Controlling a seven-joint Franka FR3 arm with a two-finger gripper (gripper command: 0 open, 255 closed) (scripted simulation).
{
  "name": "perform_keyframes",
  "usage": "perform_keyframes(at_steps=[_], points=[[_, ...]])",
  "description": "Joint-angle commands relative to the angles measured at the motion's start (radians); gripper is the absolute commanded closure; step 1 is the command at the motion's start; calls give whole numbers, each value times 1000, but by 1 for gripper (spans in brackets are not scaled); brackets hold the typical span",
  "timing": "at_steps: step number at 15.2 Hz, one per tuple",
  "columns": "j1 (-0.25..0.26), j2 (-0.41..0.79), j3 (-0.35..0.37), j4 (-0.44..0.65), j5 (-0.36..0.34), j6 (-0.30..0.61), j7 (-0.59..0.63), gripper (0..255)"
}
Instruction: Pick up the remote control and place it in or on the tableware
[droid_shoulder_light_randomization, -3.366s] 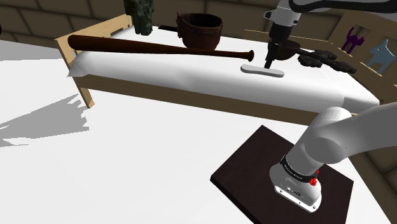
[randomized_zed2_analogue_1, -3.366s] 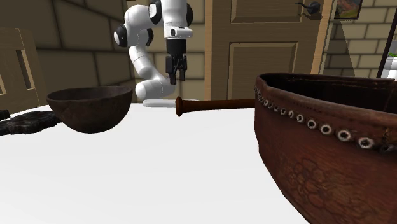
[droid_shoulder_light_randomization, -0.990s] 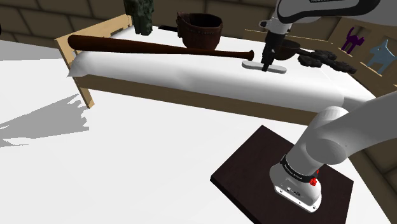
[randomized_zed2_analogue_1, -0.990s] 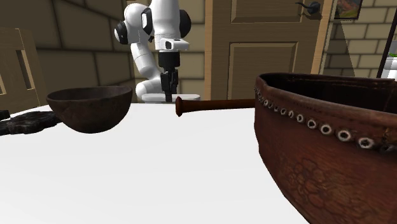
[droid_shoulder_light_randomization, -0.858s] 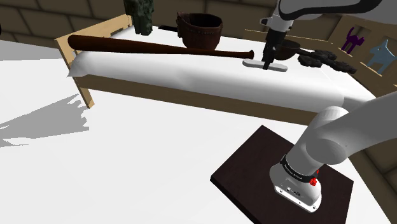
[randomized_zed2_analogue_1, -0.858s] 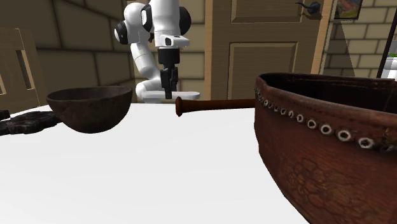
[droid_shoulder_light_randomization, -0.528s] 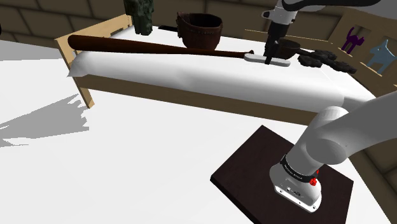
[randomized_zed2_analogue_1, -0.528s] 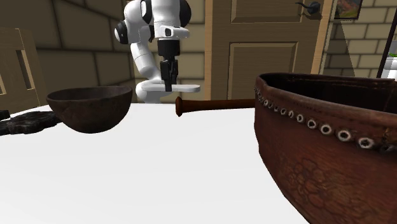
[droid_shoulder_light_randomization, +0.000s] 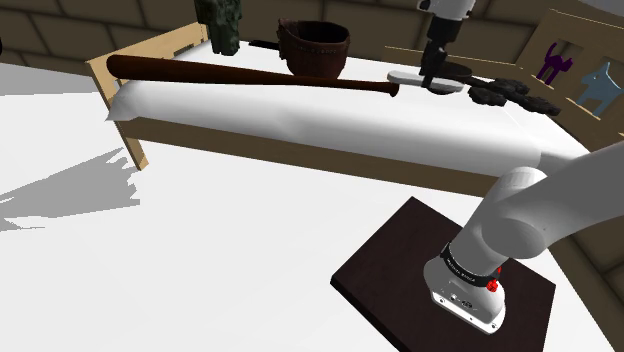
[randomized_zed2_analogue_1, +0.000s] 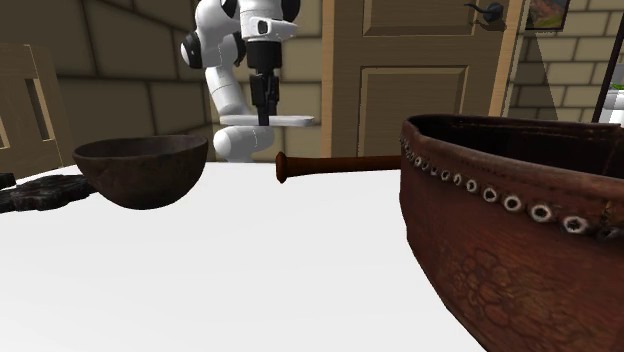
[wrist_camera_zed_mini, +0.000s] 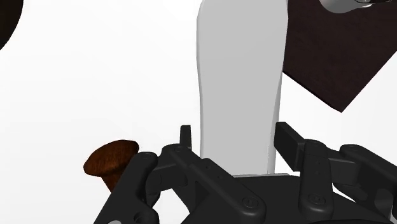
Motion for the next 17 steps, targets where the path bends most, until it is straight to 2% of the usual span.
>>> perform_keyframes(at_steps=[1, 13, 17], points=[[3, 9, 2, 38, 5, -30, -2, 255], [17, 62, 9, 236, 26, -177, -17, 255], [7, 156, -90, 331, 33, -172, -134, 255]])
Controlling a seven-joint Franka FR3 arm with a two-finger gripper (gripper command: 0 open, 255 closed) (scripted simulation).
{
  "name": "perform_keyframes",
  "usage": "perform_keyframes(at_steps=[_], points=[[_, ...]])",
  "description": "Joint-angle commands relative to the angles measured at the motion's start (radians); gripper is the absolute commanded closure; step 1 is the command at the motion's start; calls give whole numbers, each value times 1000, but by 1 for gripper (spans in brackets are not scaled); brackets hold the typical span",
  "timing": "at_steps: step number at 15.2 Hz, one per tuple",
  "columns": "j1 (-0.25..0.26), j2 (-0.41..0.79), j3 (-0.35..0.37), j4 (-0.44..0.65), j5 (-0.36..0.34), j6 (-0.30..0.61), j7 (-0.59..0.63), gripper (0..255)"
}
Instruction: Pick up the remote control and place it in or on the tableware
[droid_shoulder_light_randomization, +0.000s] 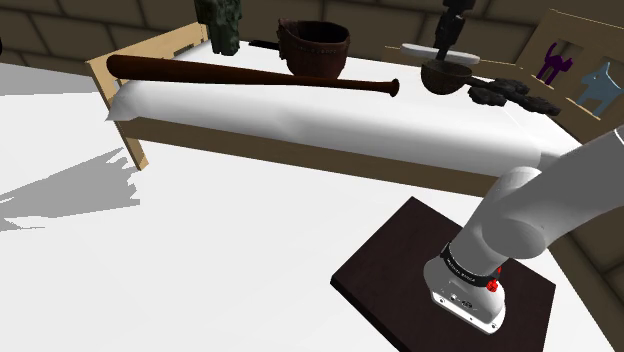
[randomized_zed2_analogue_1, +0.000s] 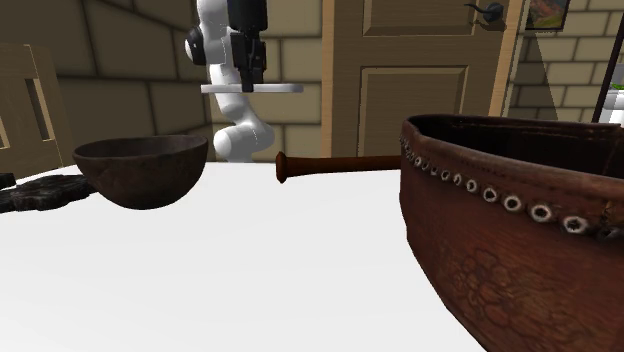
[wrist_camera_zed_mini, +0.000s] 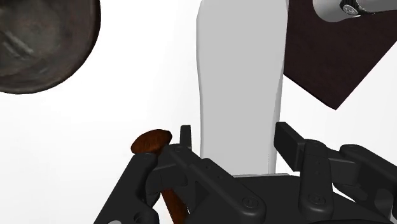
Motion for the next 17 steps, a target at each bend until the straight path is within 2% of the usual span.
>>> perform_keyframes(at_steps=[1, 6, 10, 13, 17], points=[[-2, 60, -52, 64, 13, -3, -62, 255], [-25, 232, -192, 225, 84, -8, -234, 255], [-89, 424, -305, 393, 210, -36, -397, 255], [-203, 598, -355, 558, 345, -88, -519, 255], [-444, 831, -344, 859, 530, -207, -623, 255]])
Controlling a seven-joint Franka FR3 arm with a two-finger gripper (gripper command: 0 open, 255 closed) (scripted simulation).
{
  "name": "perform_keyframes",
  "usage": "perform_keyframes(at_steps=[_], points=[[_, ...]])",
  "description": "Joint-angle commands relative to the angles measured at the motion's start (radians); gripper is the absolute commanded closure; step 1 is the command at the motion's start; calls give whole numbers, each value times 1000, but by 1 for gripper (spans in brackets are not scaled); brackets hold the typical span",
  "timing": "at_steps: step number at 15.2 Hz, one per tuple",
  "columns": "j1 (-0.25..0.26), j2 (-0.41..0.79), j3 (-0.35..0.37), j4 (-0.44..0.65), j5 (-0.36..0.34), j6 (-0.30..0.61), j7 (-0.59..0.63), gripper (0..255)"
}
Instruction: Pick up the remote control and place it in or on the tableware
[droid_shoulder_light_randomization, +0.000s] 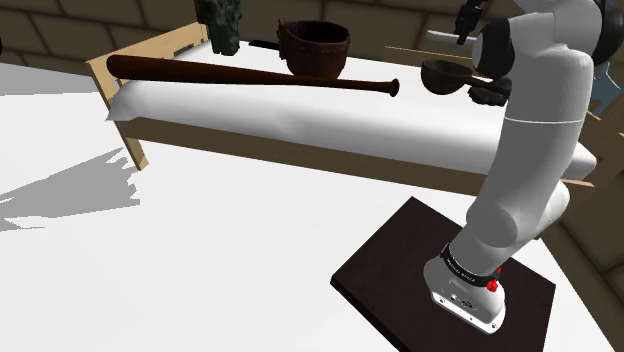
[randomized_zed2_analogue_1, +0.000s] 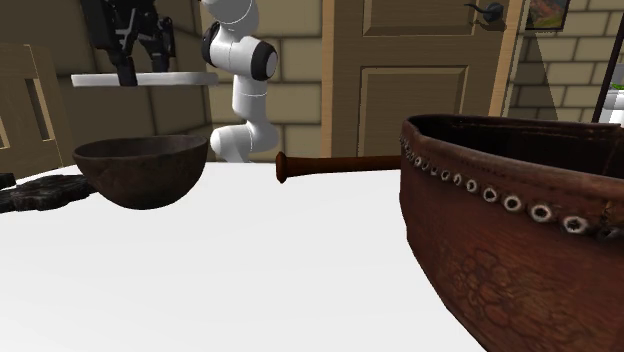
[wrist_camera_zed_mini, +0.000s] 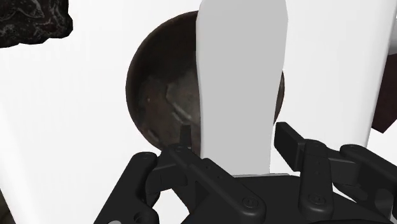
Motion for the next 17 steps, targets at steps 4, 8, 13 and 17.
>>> perform_keyframes(at_steps=[4, 8, 13, 17], points=[[0, 9, 0, -59, 3, 59, -24, 255], [52, -33, -8, -175, -31, 139, -18, 255], [98, -71, -13, -295, -62, 228, -11, 255], [107, -79, -13, -323, -68, 249, -9, 255]])
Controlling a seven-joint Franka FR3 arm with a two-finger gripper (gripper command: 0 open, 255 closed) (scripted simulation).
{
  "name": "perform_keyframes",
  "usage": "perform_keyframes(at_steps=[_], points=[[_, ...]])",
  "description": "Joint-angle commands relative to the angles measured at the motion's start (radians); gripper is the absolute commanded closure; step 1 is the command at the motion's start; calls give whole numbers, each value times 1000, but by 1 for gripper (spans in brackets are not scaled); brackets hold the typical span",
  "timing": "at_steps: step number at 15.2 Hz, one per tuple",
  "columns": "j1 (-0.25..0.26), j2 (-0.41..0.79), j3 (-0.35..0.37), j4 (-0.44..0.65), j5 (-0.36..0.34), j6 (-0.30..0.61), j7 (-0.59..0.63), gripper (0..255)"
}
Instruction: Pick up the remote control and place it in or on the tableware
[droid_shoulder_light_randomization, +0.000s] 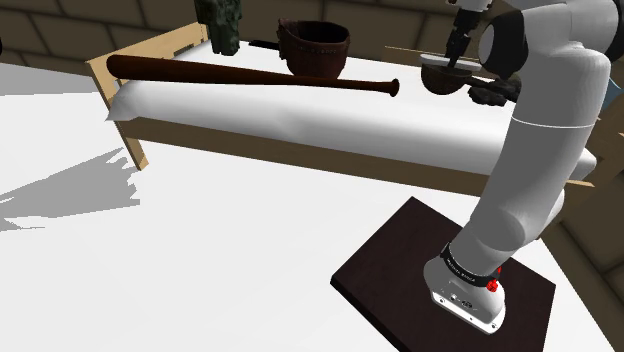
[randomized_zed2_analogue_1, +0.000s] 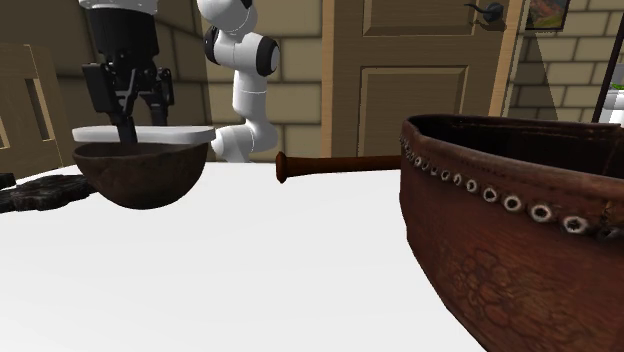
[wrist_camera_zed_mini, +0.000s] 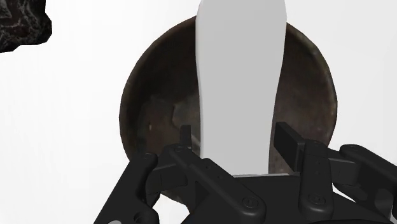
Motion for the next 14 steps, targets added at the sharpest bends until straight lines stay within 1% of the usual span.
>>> perform_keyframes(at_steps=[1, 4, 5, 10, 12, 14], points=[[2, -1, 0, -4, 0, 3, 0, 255], [2, -1, 0, -4, 0, 3, 0, 255], [2, -2, 0, -5, -1, 4, 0, 0], [2, -1, 0, -5, -1, 4, 0, 0], [-41, 37, 3, 113, 29, -84, -9, 0], [-97, 83, 9, 240, 67, -172, -16, 0]])
